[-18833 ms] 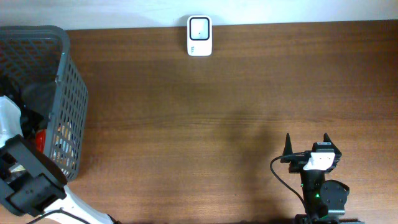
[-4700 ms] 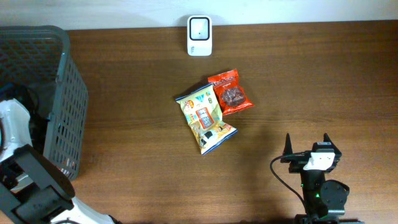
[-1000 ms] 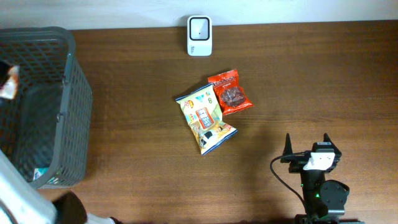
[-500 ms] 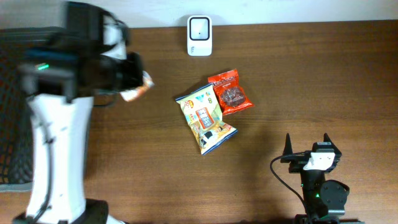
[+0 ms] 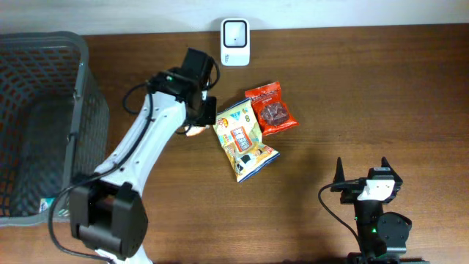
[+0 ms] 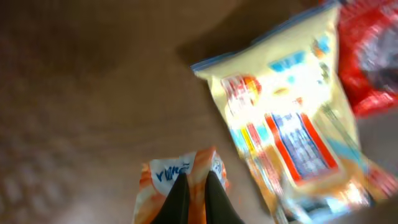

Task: Scan the item barcode
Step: 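Carry the orange tissue box to the scanner and drop it on the table, then reach into the basket and grasp the green-white tissue pack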

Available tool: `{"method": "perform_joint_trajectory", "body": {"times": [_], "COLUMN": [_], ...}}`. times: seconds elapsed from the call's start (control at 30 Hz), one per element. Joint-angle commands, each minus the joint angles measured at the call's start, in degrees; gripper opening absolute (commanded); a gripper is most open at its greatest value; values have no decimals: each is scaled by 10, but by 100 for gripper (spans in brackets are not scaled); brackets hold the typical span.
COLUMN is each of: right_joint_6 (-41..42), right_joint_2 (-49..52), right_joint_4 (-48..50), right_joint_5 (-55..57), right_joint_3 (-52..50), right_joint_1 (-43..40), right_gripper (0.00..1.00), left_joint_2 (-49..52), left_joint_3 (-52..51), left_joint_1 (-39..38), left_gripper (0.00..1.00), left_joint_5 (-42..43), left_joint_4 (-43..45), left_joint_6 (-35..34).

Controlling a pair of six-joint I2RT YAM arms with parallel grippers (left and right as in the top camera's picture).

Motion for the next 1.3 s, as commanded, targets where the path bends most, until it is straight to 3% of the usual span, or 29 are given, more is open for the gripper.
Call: {"method": "perform_joint_trajectory", "body": {"times": [0.0,0.33,0.37,0.47,0.53,0.57,0.93,0.97,1.0,1.03,1.13,1.27], "right_joint_6": [-4,-4,-4,-4,-4,-4,-4,-4,-4,-4,-4,-4], "right_joint_2": [-4,-4,-4,-4,-4,-4,-4,-4,-4,-4,-4,-4], "right_joint_4": [-1,-1,-1,-1,-1,-1,-1,-1,-1,-1,-1,-1], "right_joint_5": [3,3,3,3,3,3,3,3,3,3,3,3], "right_joint_3": [-5,-5,-5,-5,-5,-5,-5,-5,-5,-5,-5,-5], "right_joint_1": [3,3,3,3,3,3,3,3,3,3,3,3], "right_gripper": [99,99,99,98,98,98,99,98,98,98,99,98], "left_joint_2": [22,35,35,35,35,35,-88,-110,-135,-159,-219,-259], "left_joint_3": [-53,-79,-79,-79,-79,-79,81,97,112,122,126,126], "left_joint_1": [-2,-2,-2,-2,-2,-2,6,13,25,42,112,280], "left_gripper": [0,6,13,59,78,82,67,71,94,99,99,99], "left_joint_5": [-25,-88,-88,-86,-86,-86,-120,-137,-152,-169,-208,-207], "left_joint_4": [78,195,199,212,214,216,73,61,46,35,16,-34], "left_joint_6": [9,9,9,9,9,9,9,9,9,9,9,9]}}
